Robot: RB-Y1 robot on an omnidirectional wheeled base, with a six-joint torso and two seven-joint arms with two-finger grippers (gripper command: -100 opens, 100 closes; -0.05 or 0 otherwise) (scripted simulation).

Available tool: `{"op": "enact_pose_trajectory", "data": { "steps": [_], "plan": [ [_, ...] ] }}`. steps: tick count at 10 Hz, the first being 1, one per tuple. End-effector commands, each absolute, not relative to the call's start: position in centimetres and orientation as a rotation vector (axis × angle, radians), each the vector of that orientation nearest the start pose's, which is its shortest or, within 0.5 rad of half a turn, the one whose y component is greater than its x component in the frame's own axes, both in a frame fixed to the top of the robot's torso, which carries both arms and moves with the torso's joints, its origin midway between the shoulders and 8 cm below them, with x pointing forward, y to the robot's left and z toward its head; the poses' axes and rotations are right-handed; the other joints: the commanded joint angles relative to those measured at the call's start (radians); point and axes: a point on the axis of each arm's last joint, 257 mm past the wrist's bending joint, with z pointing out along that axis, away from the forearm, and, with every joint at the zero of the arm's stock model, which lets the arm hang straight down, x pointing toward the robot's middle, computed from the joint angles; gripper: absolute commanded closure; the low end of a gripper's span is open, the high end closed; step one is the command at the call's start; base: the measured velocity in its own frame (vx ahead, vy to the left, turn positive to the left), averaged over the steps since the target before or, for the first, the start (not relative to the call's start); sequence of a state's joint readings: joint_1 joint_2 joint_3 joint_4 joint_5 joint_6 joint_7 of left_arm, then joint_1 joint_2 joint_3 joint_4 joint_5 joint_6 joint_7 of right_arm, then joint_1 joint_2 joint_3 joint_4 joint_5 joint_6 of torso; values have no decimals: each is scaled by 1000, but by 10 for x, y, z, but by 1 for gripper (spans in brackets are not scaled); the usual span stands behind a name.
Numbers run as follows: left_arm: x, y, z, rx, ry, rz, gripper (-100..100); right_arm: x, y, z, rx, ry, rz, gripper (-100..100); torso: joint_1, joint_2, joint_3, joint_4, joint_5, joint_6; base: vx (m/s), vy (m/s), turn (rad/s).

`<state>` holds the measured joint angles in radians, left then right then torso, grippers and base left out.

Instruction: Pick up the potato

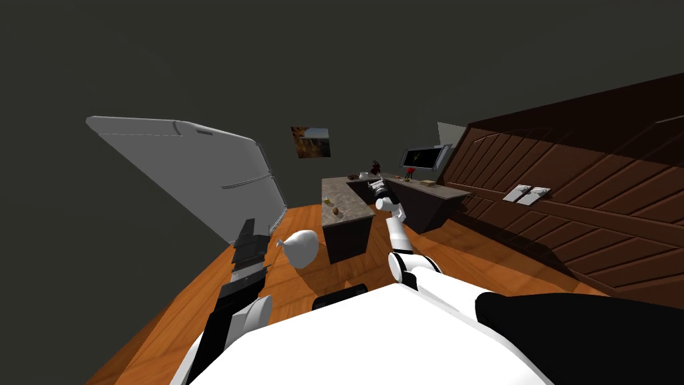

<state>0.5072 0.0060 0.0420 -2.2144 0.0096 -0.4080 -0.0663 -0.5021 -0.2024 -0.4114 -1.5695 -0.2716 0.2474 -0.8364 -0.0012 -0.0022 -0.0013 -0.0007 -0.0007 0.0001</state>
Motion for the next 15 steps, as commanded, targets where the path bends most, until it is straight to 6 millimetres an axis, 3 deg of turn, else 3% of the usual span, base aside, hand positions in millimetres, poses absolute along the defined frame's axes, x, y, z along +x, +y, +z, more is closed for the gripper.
{"op": "enact_pose_trajectory", "data": {
  "steps": [1, 2, 3, 4, 8, 9, 10, 11, 13, 14, 15],
  "plan": [
    [366, 303, -26, -760, 736, -1162, 0, 640, -389, 23, 1689, 180, 2044, -100, 0, 0, 0, 0, 0, 0, 18, -44, 61],
    [366, 303, -26, -760, 736, -1162, 0, 646, -389, 4, 1757, 180, 2023, -100, -1, 0, 0, 0, 0, 0, 21, -45, 29],
    [366, 303, -26, -760, 736, -1162, 0, 654, -386, 9, 1809, 131, 2069, -100, -1, 0, 0, 0, 0, 0, 25, -44, 59],
    [366, 303, -26, -760, 736, -1162, 0, 661, -384, -12, 1883, 124, 2045, -100, -1, -1, 0, 0, 0, 0, 30, -38, 35],
    [366, 303, -26, -760, 736, -1162, 0, 675, -374, -38, 2050, 80, 2036, -100, 0, -1, 0, 0, 0, 0, 22, -20, 23],
    [366, 303, -26, -760, 736, -1162, 0, 685, -364, -42, 2144, 22, 2064, -100, 1, 0, 0, 0, 0, 0, 33, -22, 54],
    [366, 303, -26, -760, 736, -1162, 0, 686, -361, -59, 2201, 28, 2026, -100, 1, -1, 0, 0, 0, 0, 34, -30, 42],
    [366, 303, -26, -760, 736, -1162, 0, 693, -351, -54, 2265, -26, 2065, -100, 1, -1, 0, 0, 0, 0, 54, -29, 66],
    [366, 303, -26, -760, 736, -1162, 0, 694, -347, -82, 2355, -24, 2002, -100, 0, -2, -1, -1, 0, 0, 37, -21, 13],
    [366, 303, -26, -760, 736, -1162, 0, 700, -333, -83, 2446, -80, 2016, -100, 1, 0, 0, 0, 0, 0, 32, -17, 62],
    [366, 303, -26, -760, 736, -1162, 0, 700, -329, -102, 2505, -76, 1966, -100, 1, -1, 0, 0, 0, 0, 44, -24, 43]
  ]
}}
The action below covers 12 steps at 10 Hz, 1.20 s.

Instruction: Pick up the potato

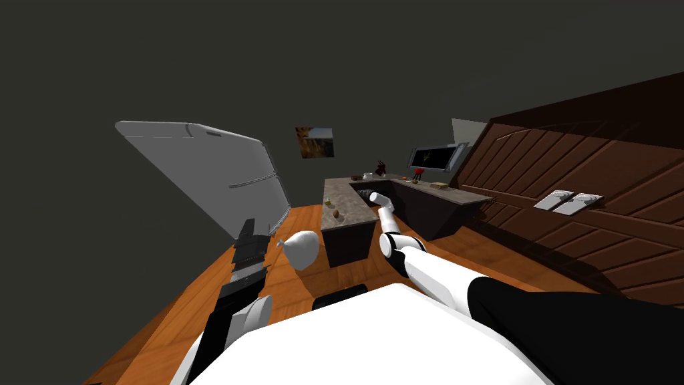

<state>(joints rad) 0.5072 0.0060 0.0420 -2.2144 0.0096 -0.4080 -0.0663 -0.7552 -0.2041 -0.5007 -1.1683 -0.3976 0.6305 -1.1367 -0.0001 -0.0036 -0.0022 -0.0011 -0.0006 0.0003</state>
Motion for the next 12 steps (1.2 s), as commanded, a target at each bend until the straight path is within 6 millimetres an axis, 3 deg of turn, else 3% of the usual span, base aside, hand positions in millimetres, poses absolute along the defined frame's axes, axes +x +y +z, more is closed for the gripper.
{"op": "enact_pose_trajectory", "data": {
  "steps": [1, 2, 4, 7, 10, 11, 12],
  "plan": [
    [366, 303, -26, -760, 736, -1162, 0, 700, -329, -104, -2439, 75, -1907, -100, 0, 0, 0, 0, 0, 0, 21, -13, -1],
    [366, 303, -26, -760, 736, -1162, 0, 704, -315, -113, -2416, 128, -1804, -100, 0, 1, 1, 0, 0, 0, 42, -16, 55],
    [366, 303, -26, -760, 736, -1162, 0, 702, -310, -126, -2441, 118, -1748, -100, 0, 0, 0, 0, 0, 0, 33, -12, 19],
    [366, 303, -26, -760, 736, -1162, 0, 702, -275, -149, -2411, 194, -1514, -100, 0, 0, 0, 0, 0, 0, 53, -16, 59],
    [366, 303, -26, -760, 736, -1162, 0, 691, -248, -185, -2430, 219, -1307, -100, 0, -2, -1, 0, 0, 0, 62, -17, 37],
    [366, 303, -26, -760, 736, -1162, 0, 690, -247, -187, -2434, 215, -1294, -100, 0, -1, -1, 0, 0, 0, 18, -5, -4],
    [366, 303, -26, -760, 736, -1162, 0, 685, -230, -196, -2416, 243, -1193, -100, 1, 1, 0, 0, 0, 0, 29, -1, 57]
  ]
}}
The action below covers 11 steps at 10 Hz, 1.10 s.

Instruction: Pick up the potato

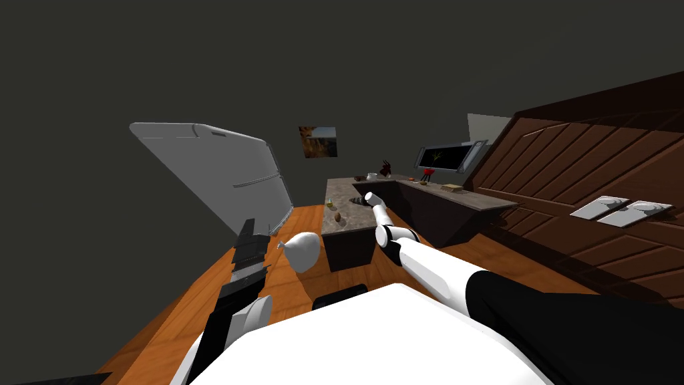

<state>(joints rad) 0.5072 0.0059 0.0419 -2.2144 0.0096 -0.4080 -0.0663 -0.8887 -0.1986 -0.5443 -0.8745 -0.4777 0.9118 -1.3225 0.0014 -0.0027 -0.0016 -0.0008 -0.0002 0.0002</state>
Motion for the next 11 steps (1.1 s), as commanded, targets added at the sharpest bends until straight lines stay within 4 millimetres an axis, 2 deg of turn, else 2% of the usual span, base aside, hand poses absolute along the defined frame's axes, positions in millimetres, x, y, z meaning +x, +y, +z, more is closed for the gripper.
{"op": "enact_pose_trajectory", "data": {
  "steps": [1, 2, 3, 4, 6, 7, 8, 10, 11],
  "plan": [
    [366, 303, -26, -760, 736, -1162, 0, 681, -226, -205, -2427, 238, -1153, -100, 0, 0, 0, 0, 0, 0, 39, -6, 37],
    [366, 303, -26, -760, 736, -1162, 0, 674, -209, -217, -2413, 270, -1054, -100, 0, 0, 0, 0, 0, 0, 59, -7, 61],
    [366, 303, -26, -760, 736, -1162, 0, 670, -206, -221, -2420, 258, -1021, -100, 0, -1, -1, 0, 0, 0, 56, -3, 32],
    [366, 303, -26, -760, 736, -1162, 0, 660, -189, -234, -2408, 284, -919, -100, 0, -1, -1, 0, 0, 1, 68, 3, 42],
    [366, 303, -26, -760, 736, -1162, 0, 657, -187, -236, -2413, 275, -894, -100, 0, -2, -1, 0, 0, 0, 42, -3, 19],
    [366, 303, -26, -760, 736, -1162, 0, 643, -170, -250, -2405, 289, -780, -100, 0, 0, 0, 0, 0, 1, 36, 0, 50],
    [366, 303, -26, -760, 736, -1162, 0, 643, -170, -250, -2406, 289, -778, -100, 0, 0, 0, 0, 0, 0, 37, 0, 36],
    [366, 303, -26, -760, 736, -1162, 0, 617, -143, -274, -2392, 317, -589, -100, 0, -1, 0, 0, 0, 0, 61, 6, 57],
    [366, 303, -26, -760, 736, -1162, 0, 615, -142, -275, -2393, 313, -579, -100, 1, -2, -1, -1, 0, 0, 59, 11, 25]
  ]
}}
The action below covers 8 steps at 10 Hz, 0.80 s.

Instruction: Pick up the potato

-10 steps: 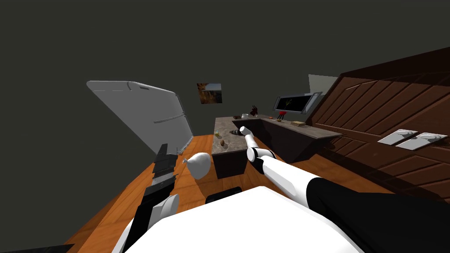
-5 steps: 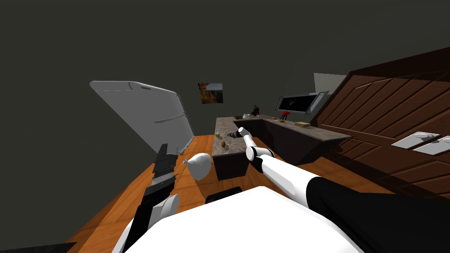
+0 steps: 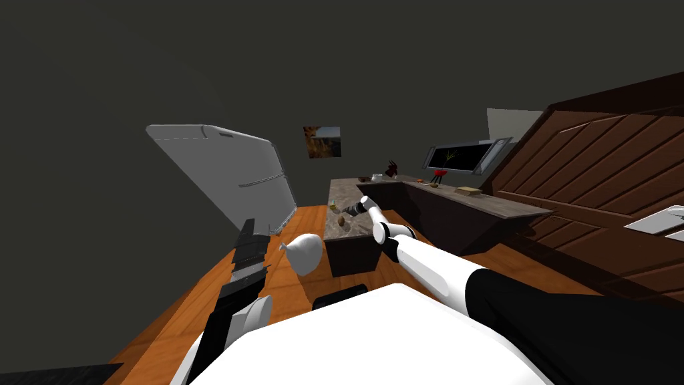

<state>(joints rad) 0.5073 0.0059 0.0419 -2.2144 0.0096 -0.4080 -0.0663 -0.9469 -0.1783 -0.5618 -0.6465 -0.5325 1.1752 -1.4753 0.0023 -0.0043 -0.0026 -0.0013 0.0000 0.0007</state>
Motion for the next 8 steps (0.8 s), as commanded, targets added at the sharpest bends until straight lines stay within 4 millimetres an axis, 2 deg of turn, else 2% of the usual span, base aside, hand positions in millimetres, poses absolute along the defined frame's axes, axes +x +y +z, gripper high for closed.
{"op": "enact_pose_trajectory", "data": {
  "steps": [1, 2, 5, 6, 7, 8],
  "plan": [
    [366, 303, -26, -760, 736, -1162, 0, 602, -132, -284, -2388, 321, -503, -100, 0, 0, 0, 0, 0, 0, 50, 11, 31],
    [366, 303, -26, -760, 736, -1162, 0, 601, -132, -286, -2389, 322, -497, -100, 0, 0, 0, 0, 0, 0, 33, 10, 23],
    [366, 303, -26, -760, 736, -1162, 0, 570, -116, -315, -2389, 346, -337, -100, 0, 2, 1, 0, 0, 0, 33, 16, 34],
    [366, 303, -26, -760, 736, -1162, 0, 576, -118, -308, -2388, 341, -362, -100, 0, 2, 1, 0, 0, 0, 15, 6, 5],
    [366, 303, -26, -760, 736, -1162, 0, 575, -117, -310, -2388, 342, -357, 0, 0, 3, 2, 1, 0, 0, 0, 0, 0],
    [366, 303, -26, -760, 736, -1162, 0, 575, -109, -318, -2386, 371, -369, -100, -1, 4, 2, 1, 0, 0, 14, -44, 173]
  ]
}}
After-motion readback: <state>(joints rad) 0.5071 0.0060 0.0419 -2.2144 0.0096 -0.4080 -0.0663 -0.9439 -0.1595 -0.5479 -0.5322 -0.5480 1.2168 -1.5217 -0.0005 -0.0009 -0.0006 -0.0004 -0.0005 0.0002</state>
